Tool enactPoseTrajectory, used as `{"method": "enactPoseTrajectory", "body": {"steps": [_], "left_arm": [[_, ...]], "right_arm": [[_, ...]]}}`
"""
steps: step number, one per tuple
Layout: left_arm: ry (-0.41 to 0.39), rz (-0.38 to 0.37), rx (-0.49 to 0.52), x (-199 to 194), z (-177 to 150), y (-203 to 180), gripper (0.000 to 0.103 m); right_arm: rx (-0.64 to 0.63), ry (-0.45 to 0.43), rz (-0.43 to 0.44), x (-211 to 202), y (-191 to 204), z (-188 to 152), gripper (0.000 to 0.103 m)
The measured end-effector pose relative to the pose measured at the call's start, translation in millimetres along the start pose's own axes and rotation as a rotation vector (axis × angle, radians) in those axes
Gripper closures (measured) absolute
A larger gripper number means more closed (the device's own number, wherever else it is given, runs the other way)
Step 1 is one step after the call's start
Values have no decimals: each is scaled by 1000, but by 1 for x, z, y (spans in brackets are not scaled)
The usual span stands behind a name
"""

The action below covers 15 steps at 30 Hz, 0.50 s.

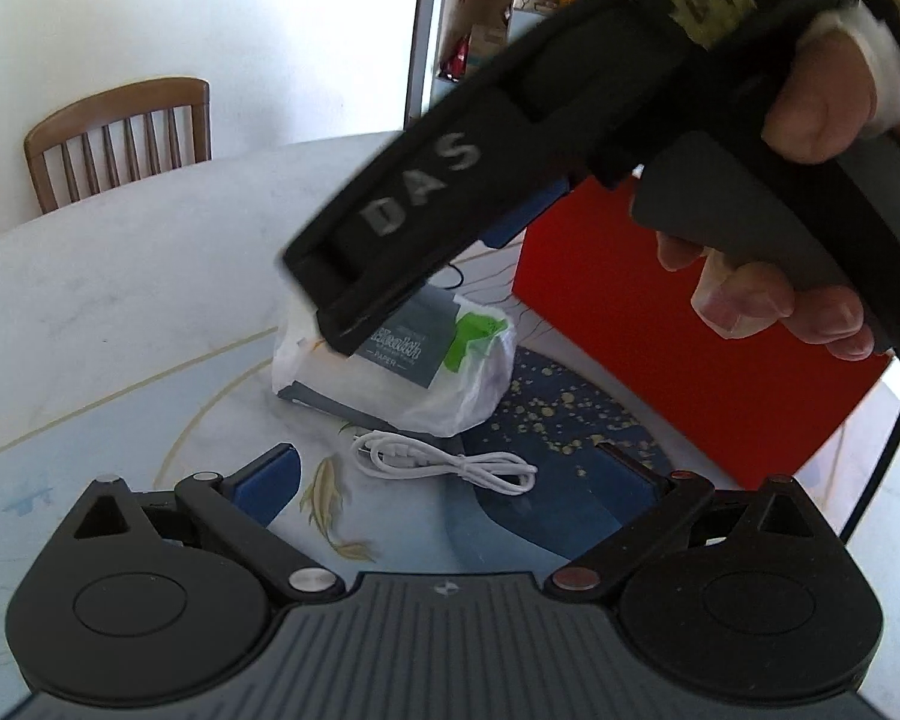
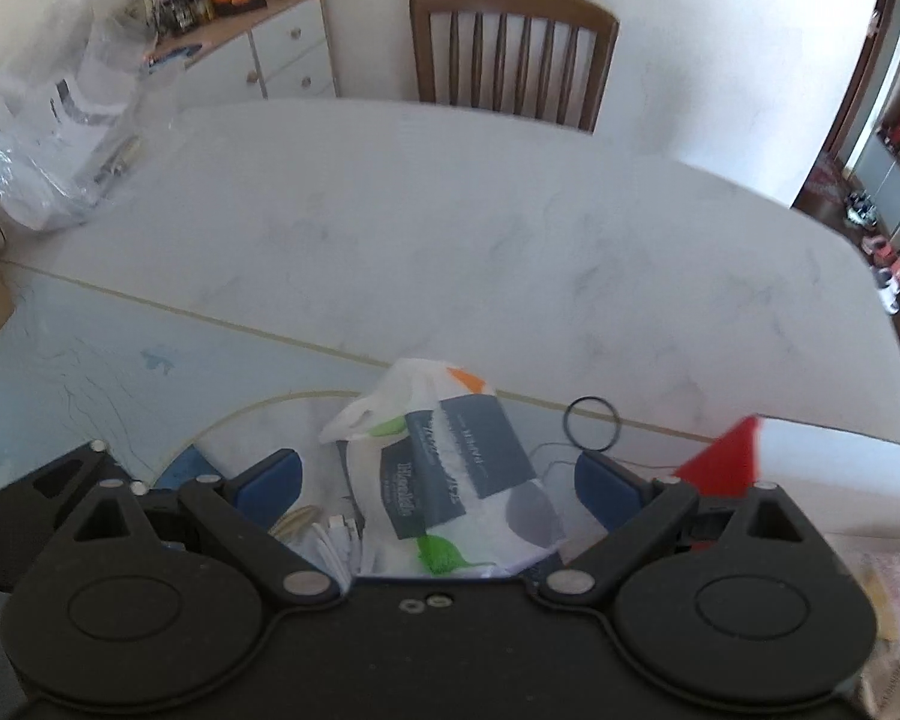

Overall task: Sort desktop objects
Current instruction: 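Grasp the white-green tissue packet with the right tool while the left tool grasps the white cable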

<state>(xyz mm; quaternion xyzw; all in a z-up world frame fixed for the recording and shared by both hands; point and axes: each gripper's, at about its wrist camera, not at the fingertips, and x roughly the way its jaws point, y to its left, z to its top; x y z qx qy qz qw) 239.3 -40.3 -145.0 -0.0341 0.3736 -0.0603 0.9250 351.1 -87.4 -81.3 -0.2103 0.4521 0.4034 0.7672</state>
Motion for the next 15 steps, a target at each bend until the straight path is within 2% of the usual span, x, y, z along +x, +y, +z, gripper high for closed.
{"method": "enactPoseTrajectory", "body": {"steps": [7, 15], "left_arm": [[16, -5, 63, 22, -3, -3, 0], [17, -3, 100, 29, -7, -4, 1]], "right_arm": [[18, 58, -3, 22, -2, 7, 5], [16, 108, -20, 40, -1, 5, 6]]}}
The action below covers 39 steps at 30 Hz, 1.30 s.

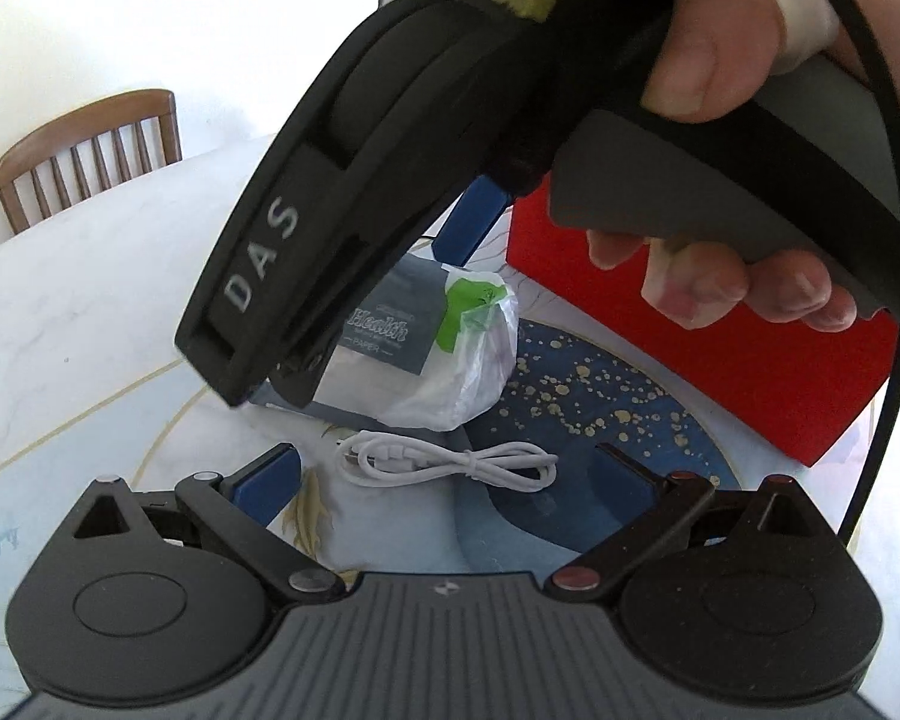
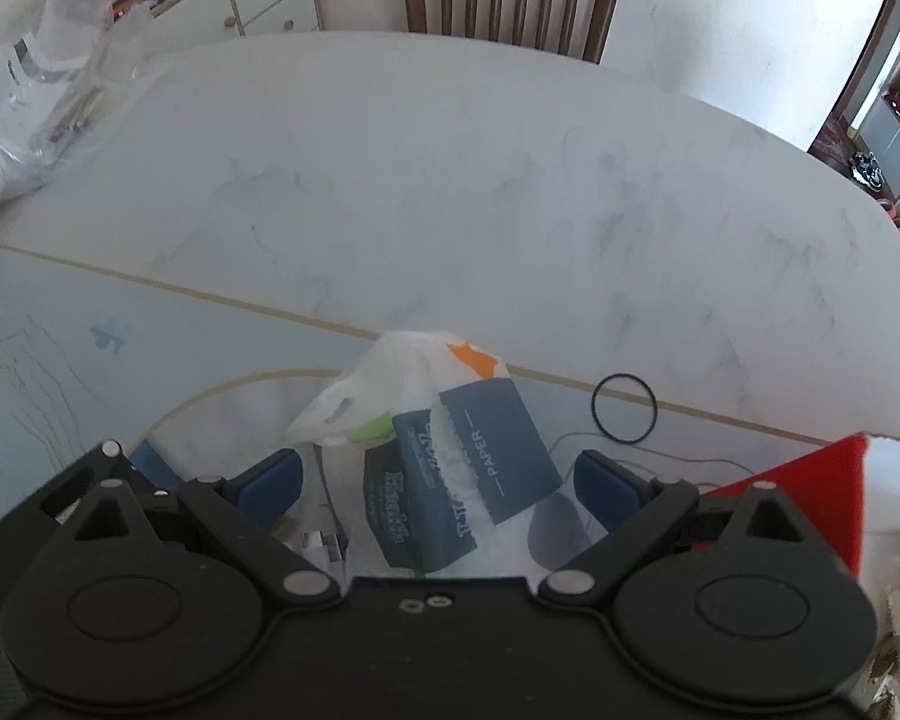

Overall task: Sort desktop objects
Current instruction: 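Grasp the white-green tissue packet with the right tool while the left tool grasps the white cable, then carry the tissue packet and white cable over the red box with both tools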

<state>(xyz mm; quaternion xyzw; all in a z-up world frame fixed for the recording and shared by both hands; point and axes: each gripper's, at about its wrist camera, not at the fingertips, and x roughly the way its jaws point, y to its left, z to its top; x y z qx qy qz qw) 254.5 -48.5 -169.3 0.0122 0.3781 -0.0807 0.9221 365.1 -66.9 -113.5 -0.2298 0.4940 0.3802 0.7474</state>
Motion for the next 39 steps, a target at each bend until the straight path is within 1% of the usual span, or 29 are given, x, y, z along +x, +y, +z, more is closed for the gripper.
{"method": "enactPoseTrajectory", "body": {"steps": [5, 7, 9, 11, 12, 14, 17, 20, 22, 23, 25, 27, 28, 31, 33, 34, 39], "left_arm": [[3, -3, 40, 1, -2, -6, 2], [5, 2, 67, 1, -3, -9, 4], [5, -5, 72, 0, -3, -10, 7], [4, -3, 72, 0, -2, -11, 14], [4, -1, 70, -1, -2, -11, 16], [2, 3, 68, -2, -2, -11, 25], [4, 3, 67, -4, -3, -11, 25], [6, 6, 63, -7, -5, -12, 26], [11, 10, 54, -9, -6, -13, 26], [13, 11, 49, -10, -7, -13, 26], [17, 14, 32, -14, -10, -13, 26], [20, 15, 1, -19, -14, -15, 26], [21, 15, -12, -17, -9, -8, 26], [26, 23, -55, -26, -17, -3, 26], [29, 28, -86, -28, -18, 8, 26], [30, 33, -98, -30, -18, 3, 26], [11, 45, -143, -51, -16, 4, 26]], "right_arm": [[2, 16, -5, 4, 0, -1, 9], [-6, 18, -16, 5, 0, -2, 13], [-7, 19, -18, 5, 1, -2, 15], [-4, 18, -20, 5, 1, -3, 18], [-5, 18, -20, 5, 1, -3, 21], [-5, 17, -20, 5, 1, -3, 24], [0, 13, -19, 4, 1, -3, 29], [12, -2, -11, 3, -1, -5, 38], [25, -12, -3, 0, -3, -6, 47], [29, -16, 1, -1, -3, -6, 48], [37, -29, 9, -4, -4, -8, 56], [47, -38, 14, -6, -3, -9, 60], [50, -44, 15, -9, -2, -10, 63], [58, -61, 26, -17, 1, -15, 65], [60, -75, 35, -24, 2, -18, 66], [65, -78, 42, -27, 2, -19, 66], [81, -94, 62, -48, 1, -29, 66]]}}
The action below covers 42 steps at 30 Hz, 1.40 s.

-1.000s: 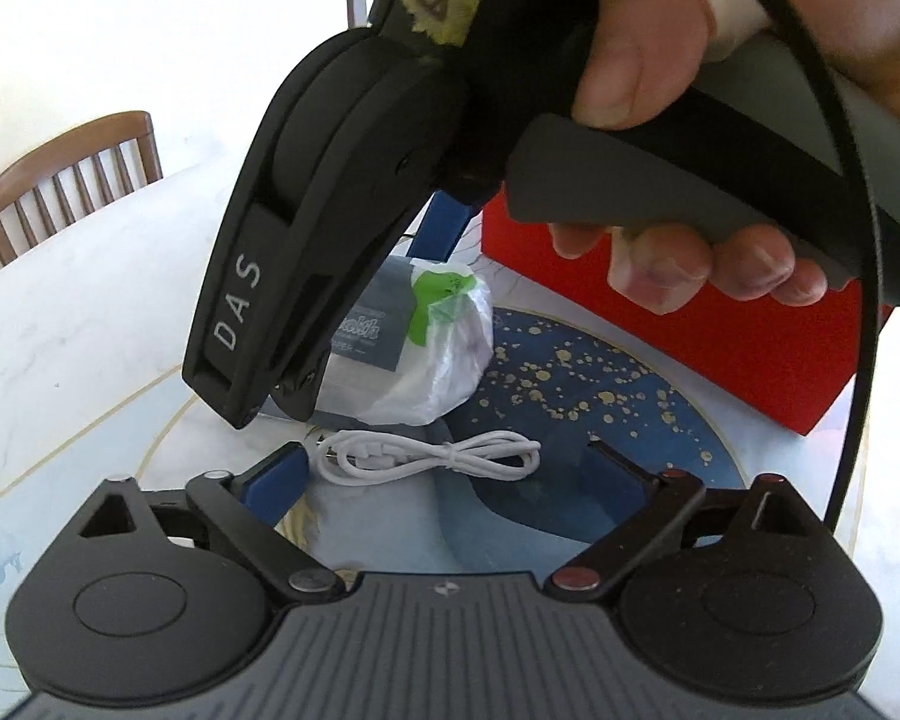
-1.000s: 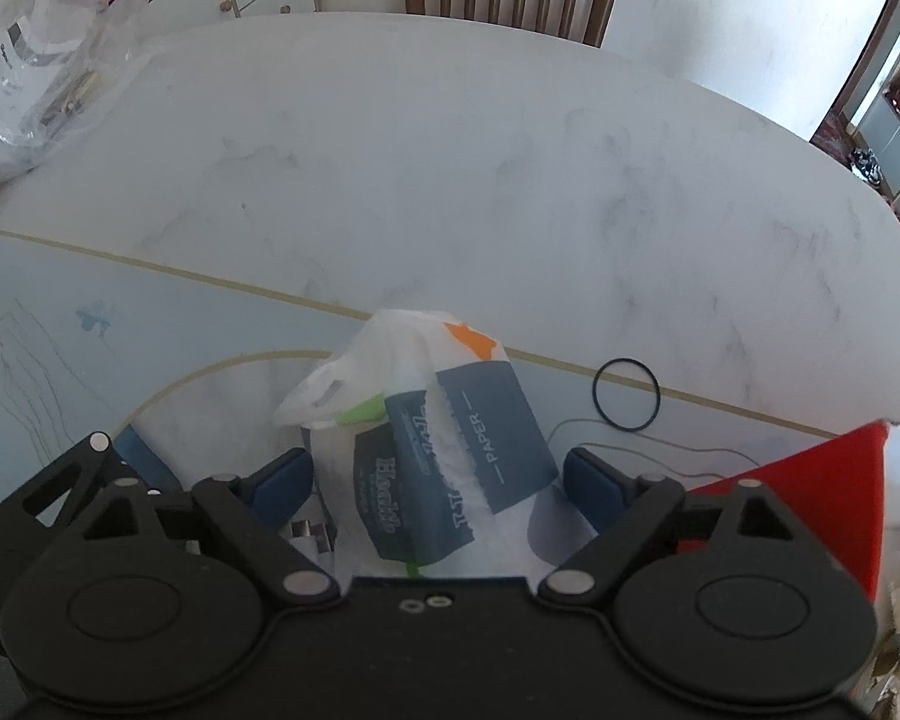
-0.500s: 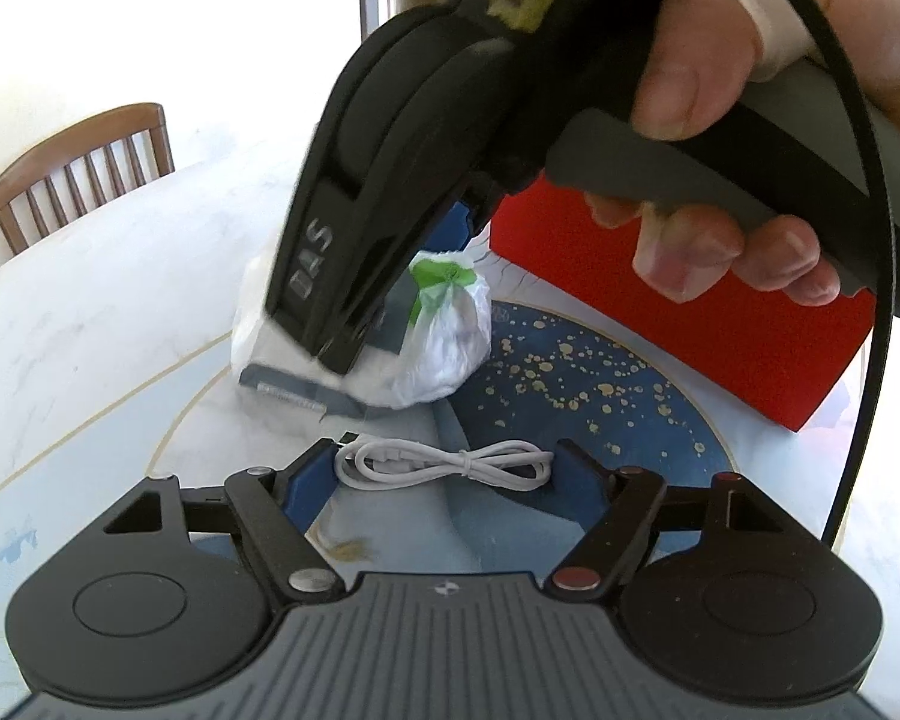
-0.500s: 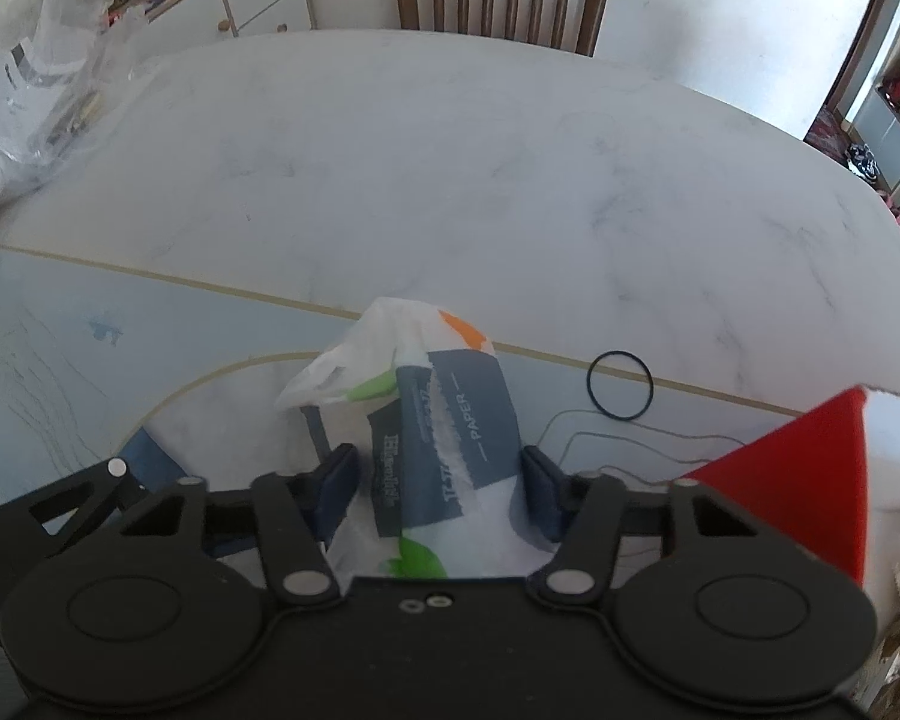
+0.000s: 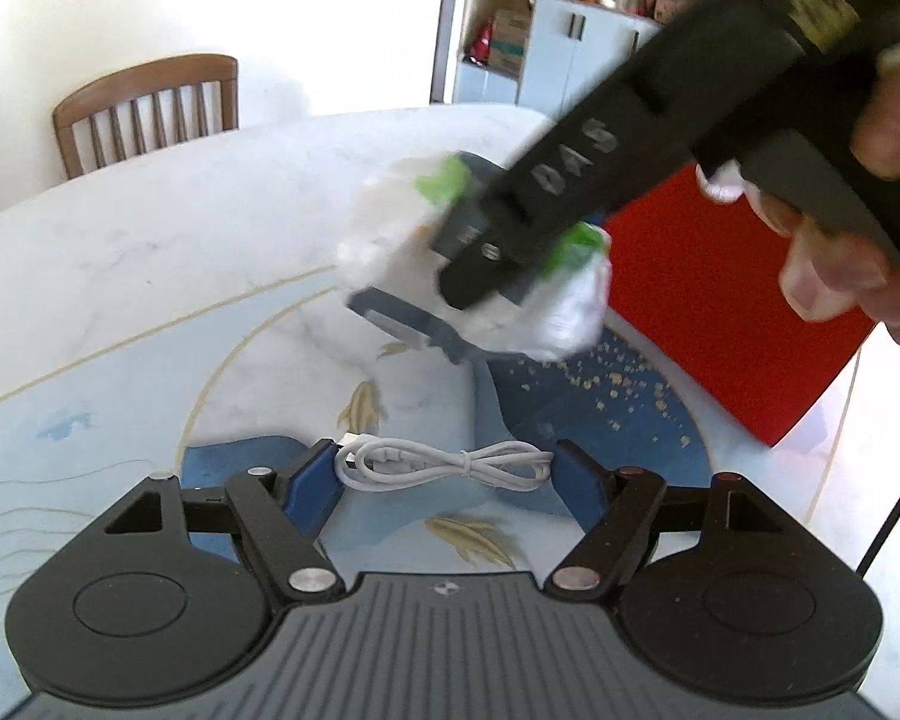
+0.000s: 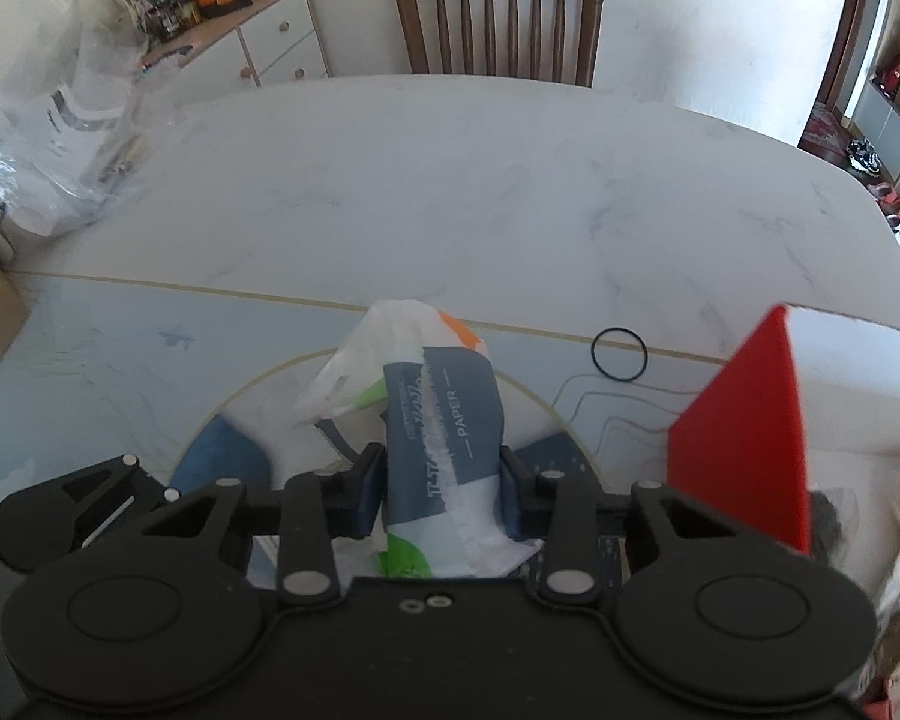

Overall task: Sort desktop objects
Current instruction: 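Carry the tissue packet and white cable over the red box with both tools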

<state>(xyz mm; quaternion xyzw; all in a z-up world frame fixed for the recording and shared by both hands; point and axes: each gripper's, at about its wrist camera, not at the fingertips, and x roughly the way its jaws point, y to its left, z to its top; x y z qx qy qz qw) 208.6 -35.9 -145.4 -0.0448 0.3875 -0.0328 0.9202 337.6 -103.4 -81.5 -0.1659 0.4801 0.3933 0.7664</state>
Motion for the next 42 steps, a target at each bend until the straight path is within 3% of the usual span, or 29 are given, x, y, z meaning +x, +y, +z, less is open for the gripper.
{"method": "enactPoseTrajectory", "body": {"steps": [17, 24, 42], "left_arm": [[-137, -21, 14, -81, 25, -18, 26], [-184, -66, 75, -102, 43, -45, 26], [-198, -181, 226, -75, 92, -145, 26]], "right_arm": [[84, -105, 32, -90, -7, -38, 66], [153, -173, 39, -135, -32, -59, 66], [336, -281, -93, -203, -139, -119, 65]]}}
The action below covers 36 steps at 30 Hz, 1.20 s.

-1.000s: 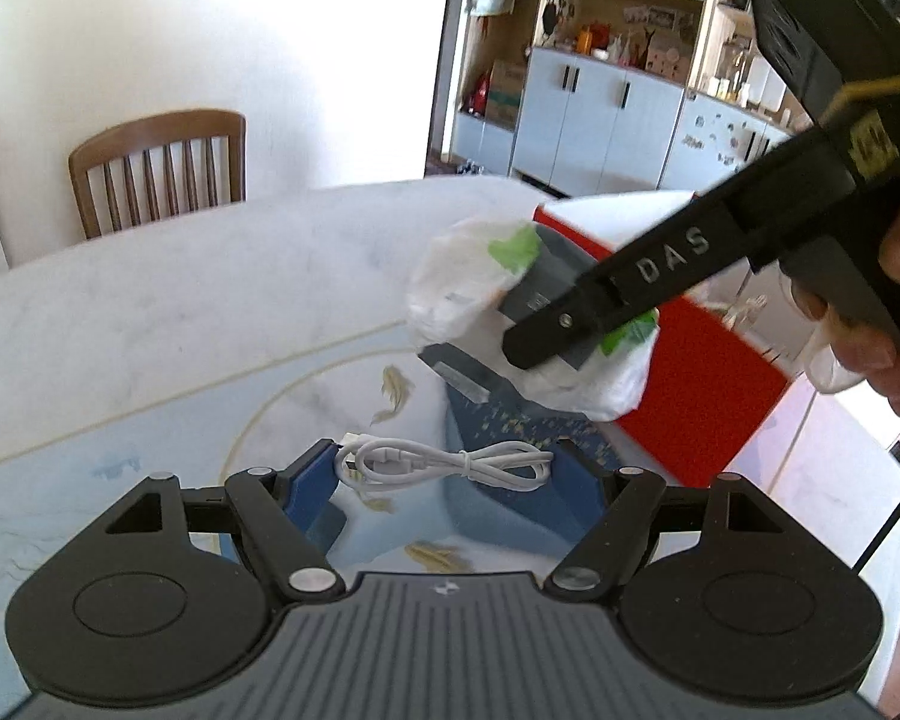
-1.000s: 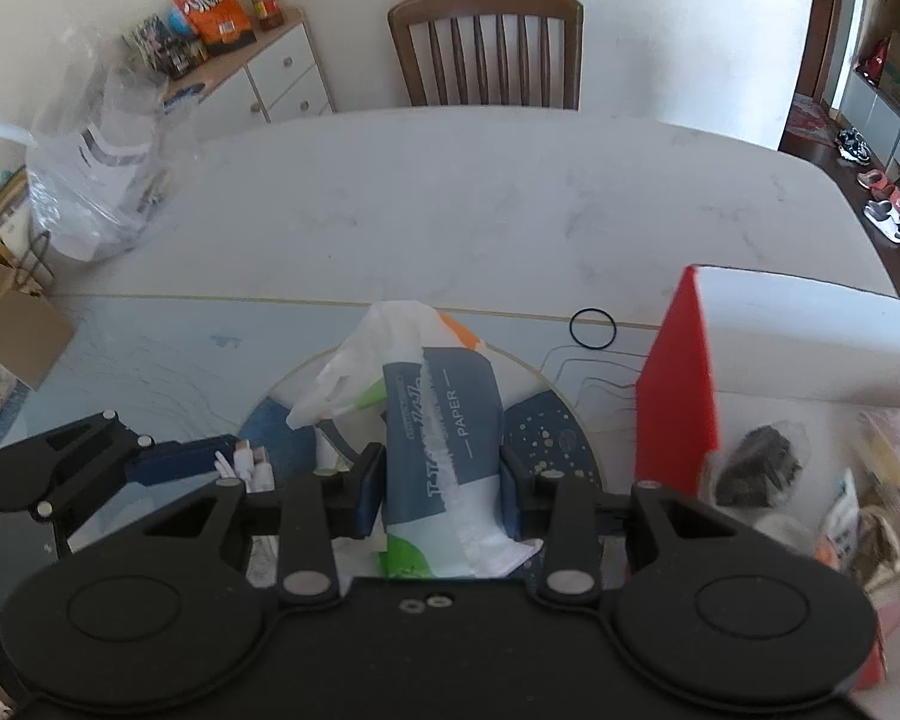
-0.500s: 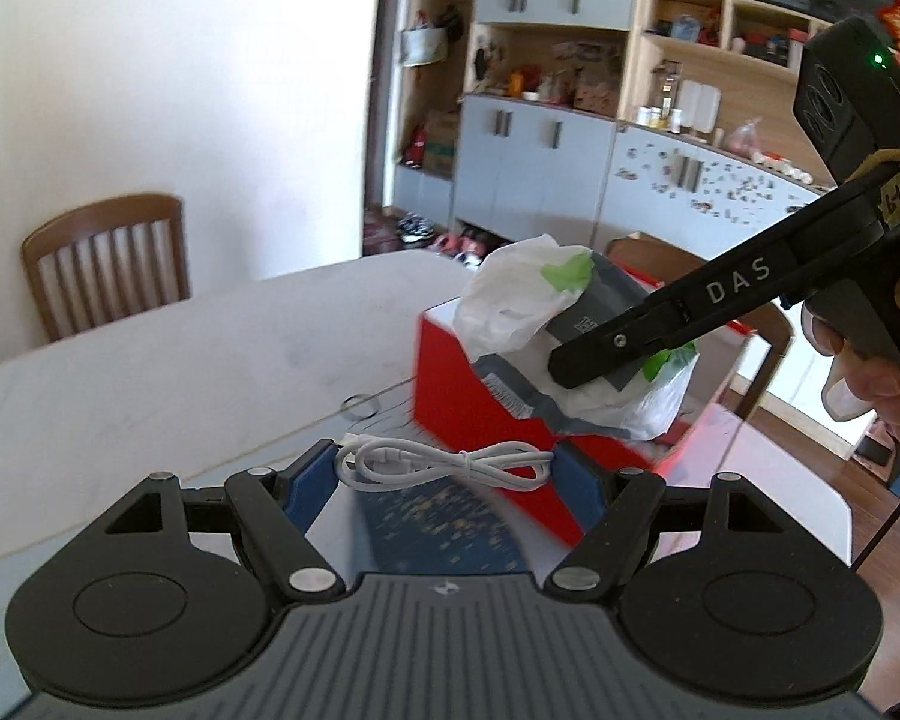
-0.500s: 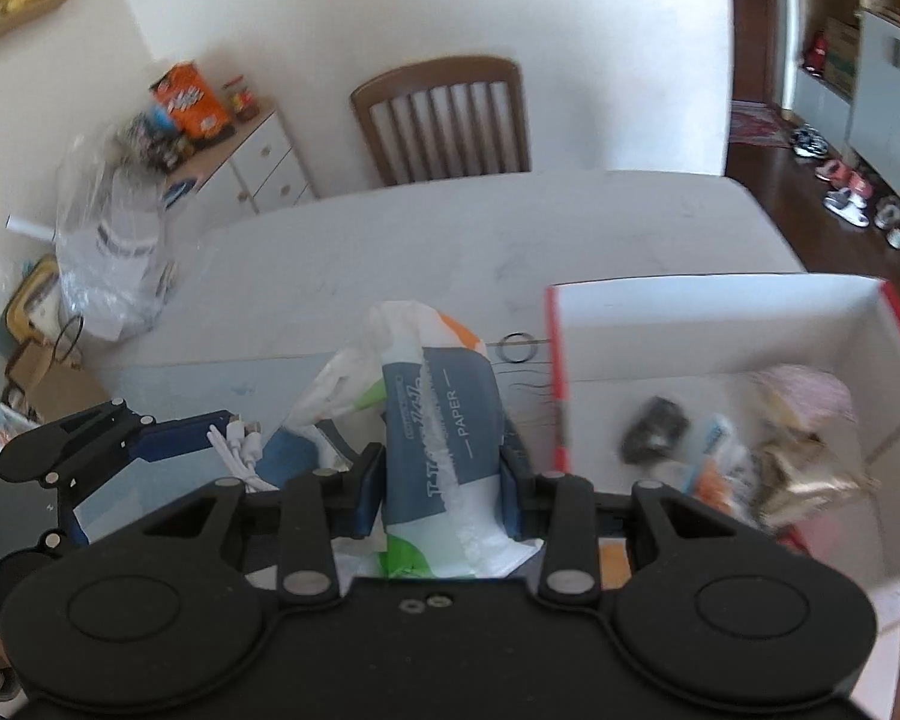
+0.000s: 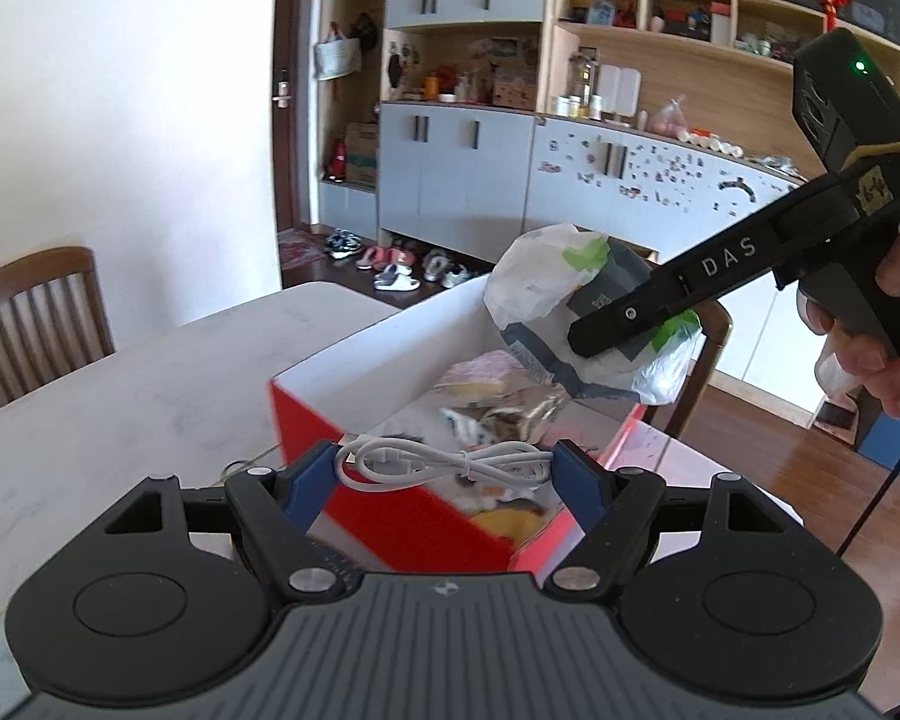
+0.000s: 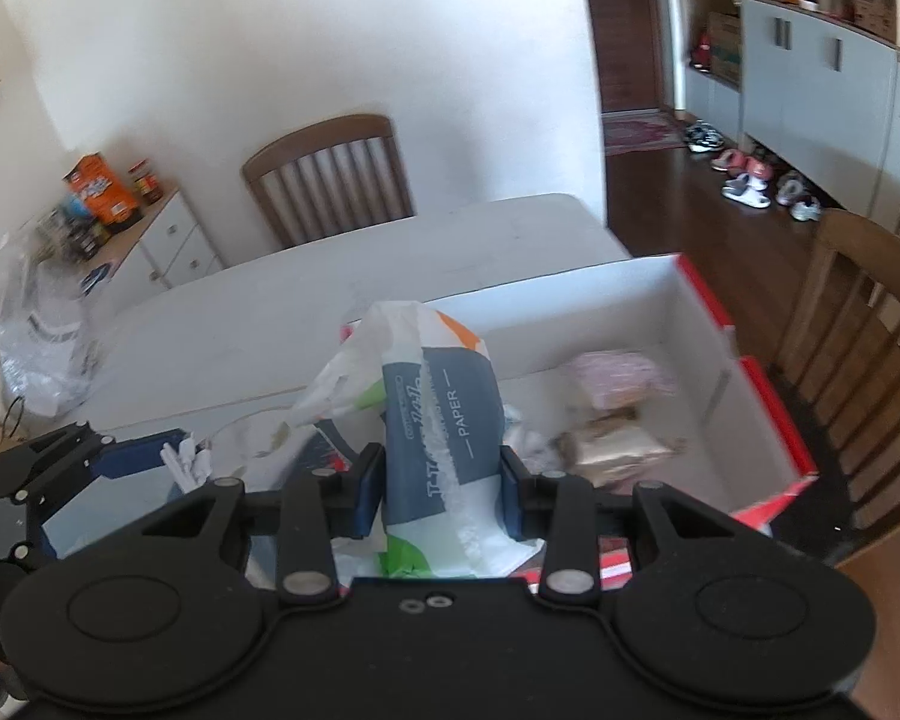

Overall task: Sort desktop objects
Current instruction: 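Carry the tissue packet and white cable over the red box with both tools, then open both tools to drop the tissue packet and cable into the box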

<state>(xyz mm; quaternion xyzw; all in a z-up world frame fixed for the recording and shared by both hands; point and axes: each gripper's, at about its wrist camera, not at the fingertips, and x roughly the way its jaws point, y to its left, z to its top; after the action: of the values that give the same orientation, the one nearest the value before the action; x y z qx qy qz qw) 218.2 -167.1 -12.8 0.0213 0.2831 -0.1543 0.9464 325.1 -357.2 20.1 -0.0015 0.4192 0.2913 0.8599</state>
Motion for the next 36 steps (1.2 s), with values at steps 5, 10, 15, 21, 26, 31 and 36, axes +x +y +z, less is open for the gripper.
{"method": "enactPoseTrajectory", "body": {"steps": [5, 10, 15, 21, 26, 31, 36], "left_arm": [[18, -10, 23, 23, 5, -18, 26], [37, -1, 48, 44, 11, -30, 26], [78, 15, 63, 73, 17, -36, 26], [154, 30, 62, 114, 22, -39, 26], [206, 41, 71, 138, 20, -37, 26], [268, 50, 51, 160, 19, -30, 26], [307, 52, 34, 176, 23, -25, 26]], "right_arm": [[12, -7, -25, -2, -27, 2, 65], [0, -4, -44, 7, -47, 7, 65], [-8, 13, -49, 22, -64, 14, 65], [-7, 66, -51, 47, -78, 16, 65], [-27, 108, -60, 68, -83, 15, 65], [-42, 141, -60, 81, -88, 10, 65], [-61, 163, -57, 88, -93, 3, 65]]}}
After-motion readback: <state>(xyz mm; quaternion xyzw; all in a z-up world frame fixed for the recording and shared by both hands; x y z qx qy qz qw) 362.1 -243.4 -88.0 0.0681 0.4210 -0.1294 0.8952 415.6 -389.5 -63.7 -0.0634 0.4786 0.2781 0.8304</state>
